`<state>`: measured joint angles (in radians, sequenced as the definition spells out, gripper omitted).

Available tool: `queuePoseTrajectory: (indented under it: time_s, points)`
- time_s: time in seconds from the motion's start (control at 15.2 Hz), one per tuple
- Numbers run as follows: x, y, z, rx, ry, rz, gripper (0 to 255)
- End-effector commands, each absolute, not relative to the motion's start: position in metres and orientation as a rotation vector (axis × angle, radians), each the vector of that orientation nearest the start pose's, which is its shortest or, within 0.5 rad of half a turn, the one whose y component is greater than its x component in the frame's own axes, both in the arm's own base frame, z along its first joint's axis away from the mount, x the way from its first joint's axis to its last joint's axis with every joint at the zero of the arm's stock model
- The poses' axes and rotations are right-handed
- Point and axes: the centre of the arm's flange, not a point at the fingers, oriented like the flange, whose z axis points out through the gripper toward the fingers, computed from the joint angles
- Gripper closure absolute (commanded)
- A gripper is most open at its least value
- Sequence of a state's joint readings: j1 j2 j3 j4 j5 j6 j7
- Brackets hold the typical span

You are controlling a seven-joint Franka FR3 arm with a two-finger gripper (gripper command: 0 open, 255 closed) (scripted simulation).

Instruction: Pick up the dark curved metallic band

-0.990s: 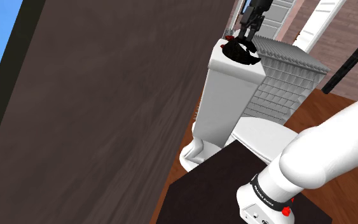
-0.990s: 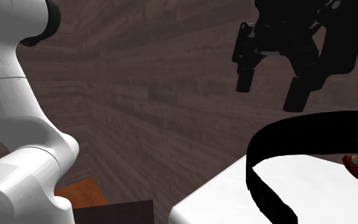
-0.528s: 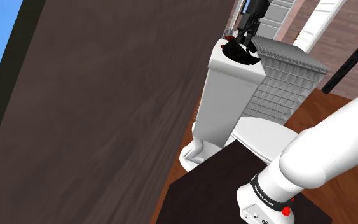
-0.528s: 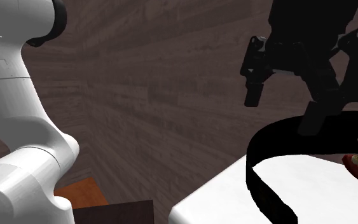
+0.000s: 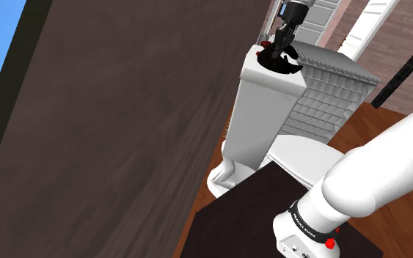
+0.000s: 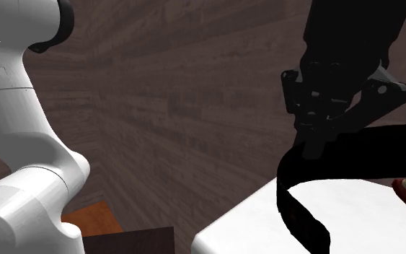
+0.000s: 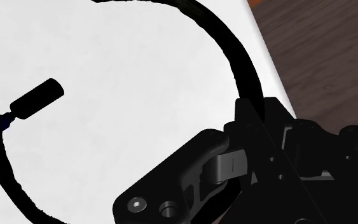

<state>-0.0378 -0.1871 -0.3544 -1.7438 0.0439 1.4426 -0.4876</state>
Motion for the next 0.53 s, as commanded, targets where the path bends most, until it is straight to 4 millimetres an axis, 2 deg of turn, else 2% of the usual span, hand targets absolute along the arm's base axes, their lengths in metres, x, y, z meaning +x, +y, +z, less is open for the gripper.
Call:
queuePoseTrajectory:
  time_s: [0.0,0.26,0.46]
  points:
    - [0.443,-0.195,0.625,-2.984,-0.161,0.101,255]
    - [0.442,-0.195,0.624,-2.984,-0.161,0.101,255]
    - [0.442,-0.195,0.640,-2.984,-0.161,0.101,255]
